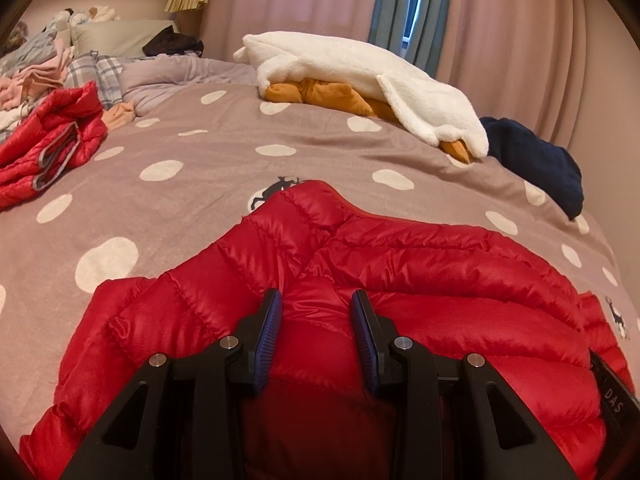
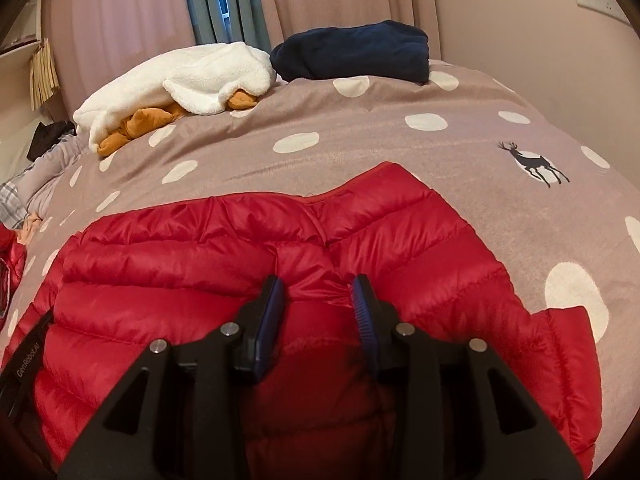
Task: Fold large clothes
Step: 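Lift the grasped edge with both tools and fold it over the jacket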
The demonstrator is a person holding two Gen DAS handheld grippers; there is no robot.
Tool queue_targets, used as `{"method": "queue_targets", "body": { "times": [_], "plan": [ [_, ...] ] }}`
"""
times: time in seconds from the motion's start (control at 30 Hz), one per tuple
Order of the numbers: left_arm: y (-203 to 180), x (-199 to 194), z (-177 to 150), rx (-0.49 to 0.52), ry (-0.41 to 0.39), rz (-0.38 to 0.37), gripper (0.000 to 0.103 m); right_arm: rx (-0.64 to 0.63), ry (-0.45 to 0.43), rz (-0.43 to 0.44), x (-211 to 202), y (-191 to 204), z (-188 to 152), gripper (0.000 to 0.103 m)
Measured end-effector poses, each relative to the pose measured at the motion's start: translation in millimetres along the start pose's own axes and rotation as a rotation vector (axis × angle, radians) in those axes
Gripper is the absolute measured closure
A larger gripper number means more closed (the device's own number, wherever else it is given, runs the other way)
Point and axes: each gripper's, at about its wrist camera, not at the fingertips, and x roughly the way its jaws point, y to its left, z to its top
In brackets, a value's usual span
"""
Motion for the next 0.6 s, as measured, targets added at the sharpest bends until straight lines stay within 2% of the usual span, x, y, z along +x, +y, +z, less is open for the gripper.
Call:
{"method": "queue_targets", "body": {
  "times": [0.2,0.23,0.27,0.33,0.4,0.53,0.6],
  "plan": [
    [4.4,-11.9,3.4,-0.036,0.001,0.004,0.066,0.024,-0.003,0.021,-9.2,-5.8,1.2,0.057],
    [6.7,-17.5,3.7,-0.051,-0.006,0.011,0.066,0.028,-0.011,0.018,-18.5,-5.9,2.0,0.052],
    [8.9,-24.3,3.8,-0.065,-0.015,0.010,0.063,0.029,-0.028,0.022,-27.5,-5.7,2.2,0.040],
    [15.8,-41.1,3.6,-0.094,-0.041,0.007,0.051,0.018,-0.084,0.025,-49.3,-5.8,2.4,0.025],
    [26.2,-56.9,4.7,-0.138,-0.077,-0.012,0.034,0.006,-0.140,0.012,-68.3,-8.9,2.9,0.024],
    [58.5,-80.0,9.6,-0.259,-0.147,-0.024,0.022,0.092,-0.167,0.008,-85.9,-38.8,-0.7,0.019],
    [78.1,-77.5,7.6,-0.315,-0.121,0.016,0.014,0.139,-0.145,-0.009,-84.5,-55.4,-3.9,0.018]
  ]
}}
